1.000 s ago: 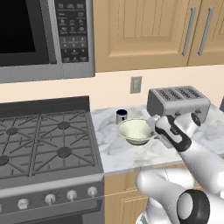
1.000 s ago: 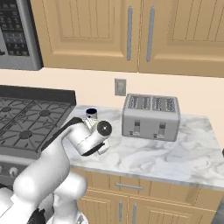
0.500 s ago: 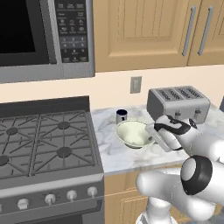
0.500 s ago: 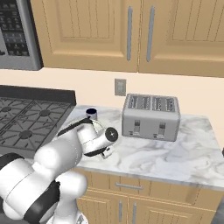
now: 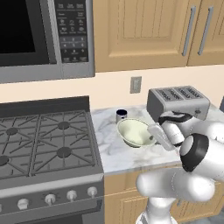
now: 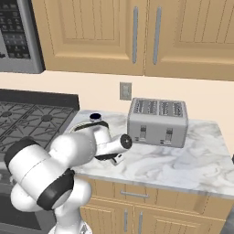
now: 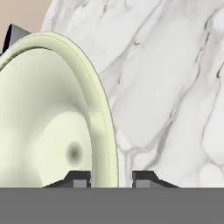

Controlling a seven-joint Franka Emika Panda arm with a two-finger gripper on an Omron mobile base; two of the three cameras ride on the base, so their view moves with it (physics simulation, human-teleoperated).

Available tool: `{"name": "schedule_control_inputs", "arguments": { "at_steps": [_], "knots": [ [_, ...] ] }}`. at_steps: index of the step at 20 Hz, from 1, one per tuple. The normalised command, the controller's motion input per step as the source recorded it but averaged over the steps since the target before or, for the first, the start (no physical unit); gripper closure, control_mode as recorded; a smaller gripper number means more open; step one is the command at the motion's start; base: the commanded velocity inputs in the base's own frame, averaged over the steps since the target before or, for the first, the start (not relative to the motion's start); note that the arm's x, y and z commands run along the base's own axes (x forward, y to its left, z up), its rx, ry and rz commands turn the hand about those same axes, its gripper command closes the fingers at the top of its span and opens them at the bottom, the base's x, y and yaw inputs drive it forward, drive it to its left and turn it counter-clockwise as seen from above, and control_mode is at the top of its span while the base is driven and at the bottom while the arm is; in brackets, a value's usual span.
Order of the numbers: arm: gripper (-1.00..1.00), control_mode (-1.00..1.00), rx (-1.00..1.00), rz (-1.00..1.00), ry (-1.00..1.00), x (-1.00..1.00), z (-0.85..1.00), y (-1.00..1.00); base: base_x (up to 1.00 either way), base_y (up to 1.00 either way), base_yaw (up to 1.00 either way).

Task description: Clear the mugs and bowl far away from the sink.

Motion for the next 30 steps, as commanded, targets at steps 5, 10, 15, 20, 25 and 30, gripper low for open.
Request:
{"name": "schedule_control_inputs", "arguments": {
  "at_steps": [5, 10, 15, 20, 25, 30],
  "knots": [
    [-1.0, -1.0, 0.05, 0.02, -0.11, -0.18, 0.4, -0.13, 0.0, 0.0, 0.0],
    [-1.0, -1.0, 0.09, 0.02, -0.02, -0.2, 0.71, -0.15, 0.0, 0.0, 0.0],
    [-1.0, -1.0, 0.09, 0.0, 0.07, -0.09, 0.89, -0.21, 0.0, 0.0, 0.0],
    [-1.0, -1.0, 0.03, -0.04, 0.32, -0.19, 0.79, -0.26, 0.0, 0.0, 0.0],
    [-1.0, -1.0, -0.04, -0.01, 0.23, -0.7, 0.54, -0.05, 0.0, 0.0, 0.0],
    [-1.0, -1.0, -0.17, 0.0, 0.0, -0.84, 0.22, 0.0, 0.0, 0.0, 0.0]
  ]
}}
